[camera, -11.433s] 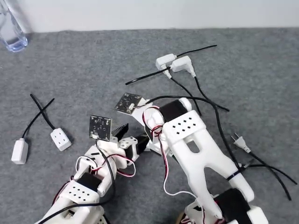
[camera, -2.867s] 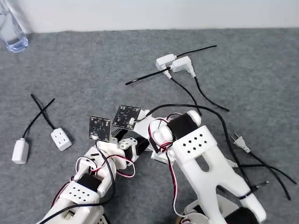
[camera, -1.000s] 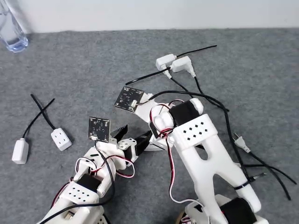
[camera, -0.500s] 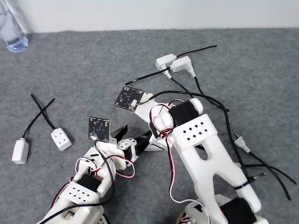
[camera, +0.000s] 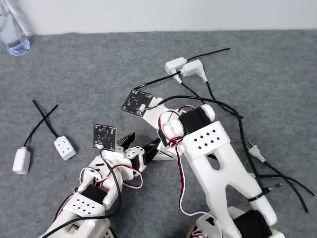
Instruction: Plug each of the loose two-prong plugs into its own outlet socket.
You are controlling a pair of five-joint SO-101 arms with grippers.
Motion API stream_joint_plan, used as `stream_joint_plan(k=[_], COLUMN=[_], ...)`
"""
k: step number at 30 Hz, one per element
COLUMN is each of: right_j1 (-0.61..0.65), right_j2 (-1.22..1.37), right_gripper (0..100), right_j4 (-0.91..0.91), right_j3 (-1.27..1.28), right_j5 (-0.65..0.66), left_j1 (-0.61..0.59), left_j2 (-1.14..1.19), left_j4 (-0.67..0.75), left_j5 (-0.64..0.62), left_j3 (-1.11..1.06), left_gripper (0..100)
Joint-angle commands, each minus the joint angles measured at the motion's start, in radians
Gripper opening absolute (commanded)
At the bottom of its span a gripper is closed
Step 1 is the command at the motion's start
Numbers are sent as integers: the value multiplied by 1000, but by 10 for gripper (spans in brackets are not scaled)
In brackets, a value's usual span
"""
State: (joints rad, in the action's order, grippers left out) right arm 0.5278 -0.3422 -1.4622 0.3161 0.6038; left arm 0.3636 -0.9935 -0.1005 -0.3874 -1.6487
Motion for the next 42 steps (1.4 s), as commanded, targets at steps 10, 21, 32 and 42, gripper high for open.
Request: stream_joint_plan(k=[10, 21, 32, 42], right_j1=[10, 1, -203, -515], right_j2=[-16, -16, -16, -8], right_gripper=[9, 9, 9, 9], right_j4=[82, 61, -12, -21], right_j3=[-71, -64, -63, 94], right_j5=[-21, -18, 78, 330], left_j1=[6, -3, -5, -5], left_j2=[-5, -5, -6, -6], left_j4=[18, 18, 15, 15], left_j5=[8, 8, 8, 8], left_j3=[12, 12, -10, -10], left_gripper=[300, 300, 300, 300])
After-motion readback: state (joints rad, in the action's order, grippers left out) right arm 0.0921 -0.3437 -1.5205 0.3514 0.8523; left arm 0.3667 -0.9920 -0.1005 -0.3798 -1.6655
